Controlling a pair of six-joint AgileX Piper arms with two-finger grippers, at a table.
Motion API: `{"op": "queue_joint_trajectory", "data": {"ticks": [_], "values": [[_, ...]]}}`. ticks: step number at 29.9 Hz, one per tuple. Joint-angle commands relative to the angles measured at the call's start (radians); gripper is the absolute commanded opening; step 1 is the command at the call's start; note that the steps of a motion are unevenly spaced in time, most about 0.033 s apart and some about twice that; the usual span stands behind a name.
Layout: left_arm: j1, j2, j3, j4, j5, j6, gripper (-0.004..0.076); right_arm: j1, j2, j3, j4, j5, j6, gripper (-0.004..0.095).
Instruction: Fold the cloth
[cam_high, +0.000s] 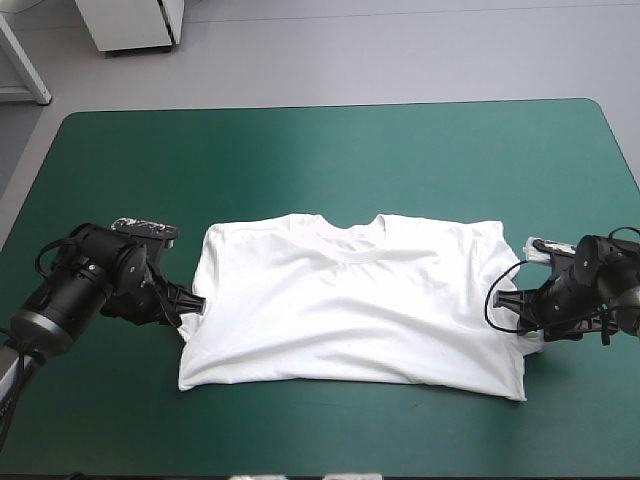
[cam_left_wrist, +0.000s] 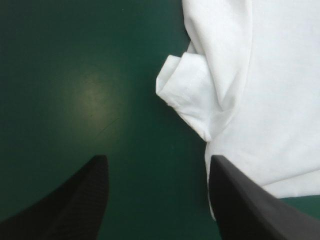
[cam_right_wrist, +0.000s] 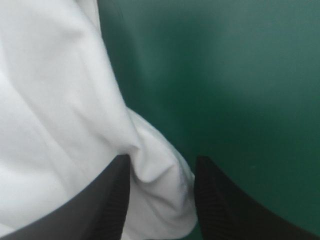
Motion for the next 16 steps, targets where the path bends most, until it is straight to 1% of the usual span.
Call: {"op": "queue_joint_trajectory", "data": {"ticks": [1, 4, 10, 12, 13, 16], "values": [[0.0, -0.022, -0.032, 0.009, 0.026, -0.011, 0.043, -0.006, -0.025, -0.016, 0.019, -0.061, -0.01, 0.0359], [0.0, -0.022, -0.032, 0.009, 0.027, -0.011, 0.043, -0.006, -0.009, -0.006, -0.003, -0.067, -0.006, 0.0351], [0.0, -0.022, -0.037, 0.009, 0.028, -0.011, 0.043, -0.006, 0.033, 0.05, -0.004, -0.087, -0.006, 0.035], [0.0, -0.022, -0.04, 0.009, 0.025, -0.011, 0.043, -0.006, 0.034, 0.069, -0.002, -0.089, 0.001, 0.0329], [0.0, -0.022, -0.04, 0.011, 0.026, -0.011, 0.043, -0.006, 0.034, 0.071, -0.002, -0.082, 0.001, 0.0282], [0.0, -0.022, -0.04, 0.011, 0.026, -0.011, 0.043, -0.006, 0.026, 0.071, 0.011, -0.075, 0.001, 0.0036]]}}
